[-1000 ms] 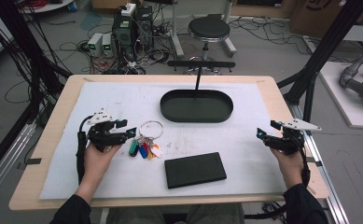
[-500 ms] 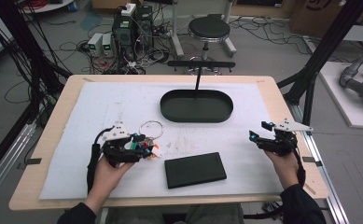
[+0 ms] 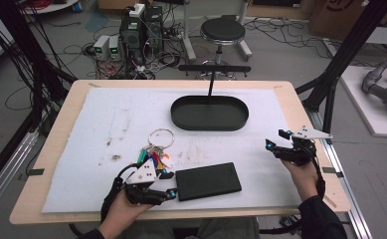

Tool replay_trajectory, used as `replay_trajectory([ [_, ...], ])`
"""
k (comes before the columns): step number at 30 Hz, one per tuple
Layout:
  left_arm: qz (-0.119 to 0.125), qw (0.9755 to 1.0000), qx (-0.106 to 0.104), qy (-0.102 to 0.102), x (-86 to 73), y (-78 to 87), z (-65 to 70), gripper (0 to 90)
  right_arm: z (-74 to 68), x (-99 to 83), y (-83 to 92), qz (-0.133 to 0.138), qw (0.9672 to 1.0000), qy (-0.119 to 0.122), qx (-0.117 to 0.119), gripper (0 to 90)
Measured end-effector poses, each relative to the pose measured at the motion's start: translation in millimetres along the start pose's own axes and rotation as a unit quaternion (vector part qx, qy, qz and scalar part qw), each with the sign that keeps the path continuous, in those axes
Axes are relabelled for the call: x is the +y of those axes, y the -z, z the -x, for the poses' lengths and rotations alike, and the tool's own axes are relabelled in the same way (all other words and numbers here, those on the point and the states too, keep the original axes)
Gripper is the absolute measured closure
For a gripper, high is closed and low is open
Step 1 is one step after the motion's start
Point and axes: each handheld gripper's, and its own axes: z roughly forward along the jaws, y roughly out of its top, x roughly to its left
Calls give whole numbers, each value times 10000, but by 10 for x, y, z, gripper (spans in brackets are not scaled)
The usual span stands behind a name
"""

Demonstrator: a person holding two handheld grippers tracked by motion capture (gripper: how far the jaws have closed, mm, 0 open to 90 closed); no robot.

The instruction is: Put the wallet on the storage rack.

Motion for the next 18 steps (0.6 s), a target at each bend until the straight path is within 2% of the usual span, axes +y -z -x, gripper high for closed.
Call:
replay_trajectory([
  [1,-14,9999,-120,-114,-10,-48,45,476,2,-1,-6,-14,10000,-14,-5,324],
  [4,-34,9996,-198,-213,-10,-84,82,475,7,-2,-6,-18,10000,-20,-4,324],
  [8,-217,9980,-184,-559,-31,-158,152,482,15,-4,-3,-16,10000,-46,-1,323],
  [10,-345,9963,-174,-771,-53,-209,179,503,12,-3,-2,-12,10000,-37,-8,324],
  [12,-577,9935,4,-979,-70,-272,203,548,8,-2,-4,-14,10000,-35,-3,324],
  [14,-561,9909,50,-1221,-84,-295,206,557,5,-3,-5,-33,10000,-29,-19,325],
  [17,-557,9884,44,-1411,-103,-316,205,554,13,-5,1,-18,10000,-61,-39,325],
  [18,-575,9865,102,-1530,-111,-319,222,559,21,-8,10,-18,9999,-96,-32,325],
])
